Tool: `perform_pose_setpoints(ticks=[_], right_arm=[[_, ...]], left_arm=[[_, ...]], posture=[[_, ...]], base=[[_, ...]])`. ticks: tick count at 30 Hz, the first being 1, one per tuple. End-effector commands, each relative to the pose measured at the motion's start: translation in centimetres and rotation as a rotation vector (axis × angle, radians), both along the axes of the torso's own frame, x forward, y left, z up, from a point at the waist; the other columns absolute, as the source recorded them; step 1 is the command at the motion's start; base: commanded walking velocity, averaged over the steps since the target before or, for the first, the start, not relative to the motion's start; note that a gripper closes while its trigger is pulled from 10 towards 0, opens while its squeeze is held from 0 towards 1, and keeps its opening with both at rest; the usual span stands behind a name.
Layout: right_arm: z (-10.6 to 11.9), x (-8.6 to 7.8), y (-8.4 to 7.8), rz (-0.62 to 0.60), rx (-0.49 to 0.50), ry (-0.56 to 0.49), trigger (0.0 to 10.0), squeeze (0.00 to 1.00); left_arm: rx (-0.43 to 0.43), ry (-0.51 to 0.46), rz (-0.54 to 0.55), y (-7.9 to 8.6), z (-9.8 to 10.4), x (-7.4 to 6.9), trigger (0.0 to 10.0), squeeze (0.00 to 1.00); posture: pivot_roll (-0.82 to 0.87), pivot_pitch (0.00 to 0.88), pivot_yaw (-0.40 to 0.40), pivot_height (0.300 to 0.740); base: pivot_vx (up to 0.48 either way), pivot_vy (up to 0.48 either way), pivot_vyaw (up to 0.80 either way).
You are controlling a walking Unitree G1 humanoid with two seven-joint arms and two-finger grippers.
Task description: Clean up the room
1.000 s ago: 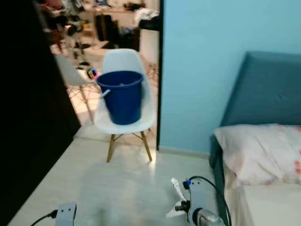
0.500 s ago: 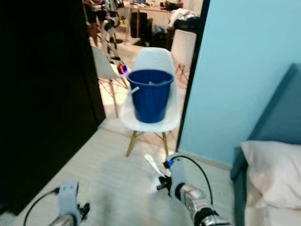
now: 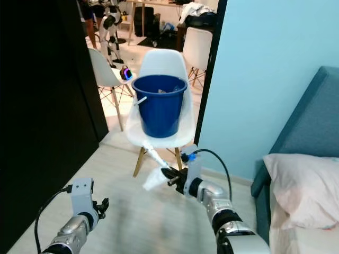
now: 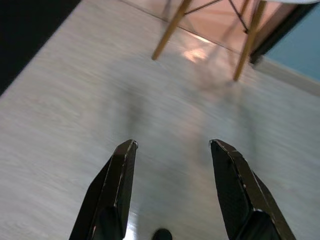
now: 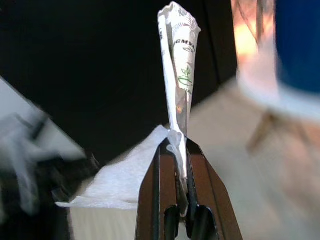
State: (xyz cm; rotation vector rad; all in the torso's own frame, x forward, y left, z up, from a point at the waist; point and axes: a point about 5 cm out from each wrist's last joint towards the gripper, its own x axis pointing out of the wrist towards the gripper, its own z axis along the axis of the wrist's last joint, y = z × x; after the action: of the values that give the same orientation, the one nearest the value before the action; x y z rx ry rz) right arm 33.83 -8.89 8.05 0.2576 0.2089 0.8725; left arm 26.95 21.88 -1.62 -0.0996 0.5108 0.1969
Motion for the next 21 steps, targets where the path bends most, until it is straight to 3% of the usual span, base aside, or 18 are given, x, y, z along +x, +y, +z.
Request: perform_pose_setpoints(ticks=[1, 8, 21], right_arm=[[1.6, 0.7, -0.4, 0.004, 0.041, -0.054, 10.0, 0.0], [3.7, 1.0, 0.8, 0.111, 0.075, -0.148, 10.0, 0.0], [5.7, 1.4, 1.2, 0.138, 0.097, -0.221, 10.0, 0.0]], left_arm=[[-0.011, -0.056, -0.017, -0.7, 1.1, 1.3, 10.0, 0.0], [-0.017, -0.1, -0.033, -1.0, 2.0, 2.2, 10.0, 0.0], [-0.015, -0.15, -0.037, -1.2, 3.1, 3.3, 10.0, 0.0]], posture=[[0.0, 0.0, -0.066, 0.74], [0.01, 0.0, -0.064, 0.74], [-0.01, 0.0, -0.056, 0.74]], base=[[0.371, 0.0, 0.0], [0.371, 0.0, 0.0], [0.374, 0.0, 0.0]])
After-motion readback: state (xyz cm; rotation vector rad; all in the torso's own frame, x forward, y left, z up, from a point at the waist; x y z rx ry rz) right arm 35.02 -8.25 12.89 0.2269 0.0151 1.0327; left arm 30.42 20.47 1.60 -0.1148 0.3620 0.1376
